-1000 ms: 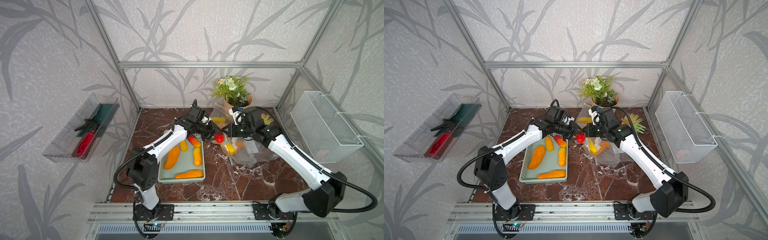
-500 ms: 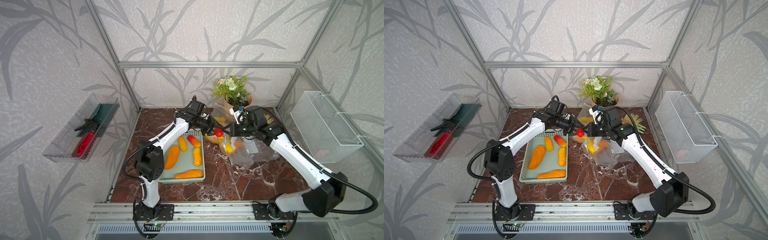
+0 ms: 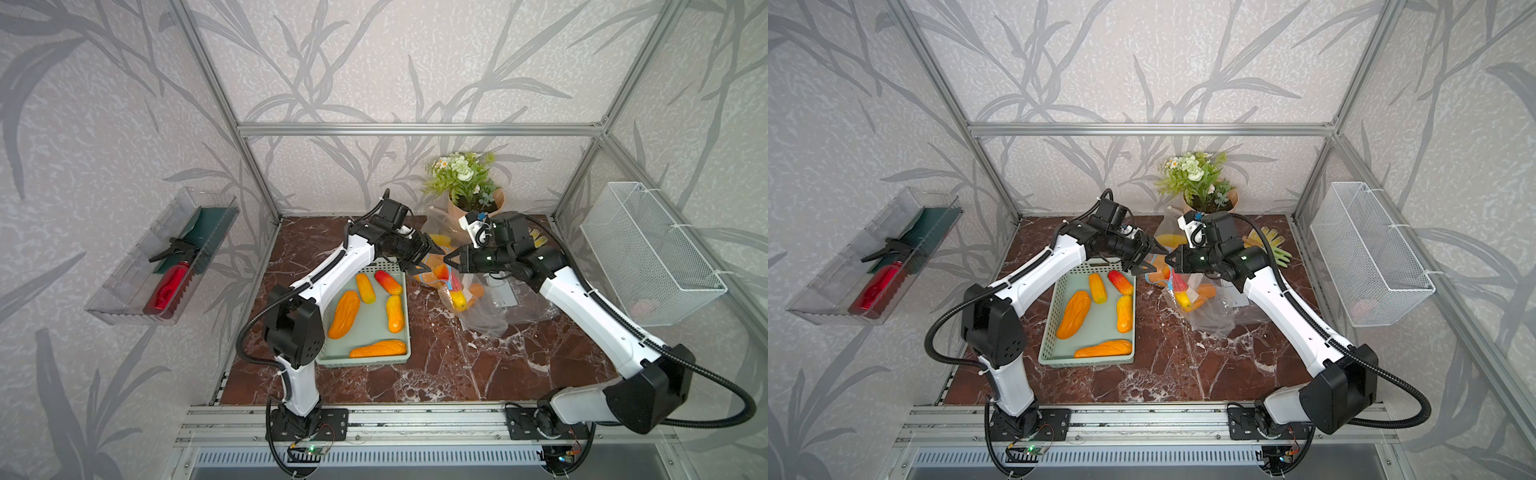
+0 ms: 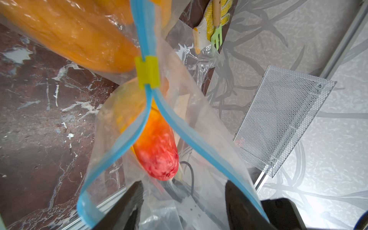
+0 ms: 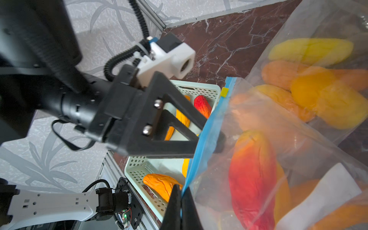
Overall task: Place the mango in a zip-top bag and seal the zipper
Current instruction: Place the mango in the zipper food storage bag.
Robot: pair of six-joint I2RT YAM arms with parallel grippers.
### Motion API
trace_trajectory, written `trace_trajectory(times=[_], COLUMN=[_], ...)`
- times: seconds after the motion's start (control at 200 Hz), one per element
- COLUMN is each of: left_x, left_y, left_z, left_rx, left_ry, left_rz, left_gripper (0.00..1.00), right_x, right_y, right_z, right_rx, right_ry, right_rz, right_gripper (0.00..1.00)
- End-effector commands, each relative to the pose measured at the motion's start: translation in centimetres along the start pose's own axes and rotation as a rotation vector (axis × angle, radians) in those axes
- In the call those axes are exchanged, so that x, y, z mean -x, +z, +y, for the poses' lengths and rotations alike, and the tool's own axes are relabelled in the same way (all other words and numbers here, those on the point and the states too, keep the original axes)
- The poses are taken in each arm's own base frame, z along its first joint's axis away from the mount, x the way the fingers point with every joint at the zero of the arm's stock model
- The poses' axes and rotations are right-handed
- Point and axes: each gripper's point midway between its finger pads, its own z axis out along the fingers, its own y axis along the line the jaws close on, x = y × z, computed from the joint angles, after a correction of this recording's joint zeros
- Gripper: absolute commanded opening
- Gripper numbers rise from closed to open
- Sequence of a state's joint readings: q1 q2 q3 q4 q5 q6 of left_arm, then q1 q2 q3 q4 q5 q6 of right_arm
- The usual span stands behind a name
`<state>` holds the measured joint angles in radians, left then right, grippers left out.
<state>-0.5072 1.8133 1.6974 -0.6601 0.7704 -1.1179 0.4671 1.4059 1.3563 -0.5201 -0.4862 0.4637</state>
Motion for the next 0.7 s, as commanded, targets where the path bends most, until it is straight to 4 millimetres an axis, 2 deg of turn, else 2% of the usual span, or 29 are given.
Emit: trace_trajectory(times=[0.0, 0.085, 0.155, 0.2, 0.28, 0.365, 0.43, 0.7], left_x=[-0.7, -0.3, 0.3, 0.6, 0.8, 0.2, -0.1, 0.1], left_y=[-4.4, -7.4, -9.7, -10.6, -10.9, -10.0, -8.8, -3.2], left_z=[-1.4, 0.9, 5.0, 7.2, 11.1, 15.6, 17.8, 21.2], left_rx=[-0.01, 0.091, 0.227, 0.295, 0.466, 0.636, 0.673, 0.642], left_ry=[0.051, 0.026, -0.046, -0.062, 0.015, 0.05, 0.057, 0.097], left_rz=[-0.116, -0.225, -0.314, -0.347, -0.354, -0.261, -0.207, -0.106], left_gripper=[0.63, 0.61, 0.61, 0.61, 0.62, 0.64, 0.65, 0.71], right_x=[1.0, 1.0, 1.2, 1.3, 1.3, 1.3, 1.3, 1.0], right_y=[-0.7, -0.9, -1.1, -1.1, -1.1, -1.1, -1.1, -1.1], right_z=[0.1, -0.3, -0.4, -0.5, -0.5, -0.4, -0.3, -0.3], right_rx=[-0.017, -0.038, -0.046, -0.05, -0.052, -0.048, -0.046, -0.043], right_ry=[-0.01, -0.003, -0.002, -0.003, -0.002, -0.004, -0.004, 0.0], right_rz=[-0.043, -0.054, -0.069, -0.076, -0.076, -0.074, -0.072, -0.067], right_gripper=[0.0, 0.0, 0.0, 0.0, 0.0, 0.0, 0.0, 0.0])
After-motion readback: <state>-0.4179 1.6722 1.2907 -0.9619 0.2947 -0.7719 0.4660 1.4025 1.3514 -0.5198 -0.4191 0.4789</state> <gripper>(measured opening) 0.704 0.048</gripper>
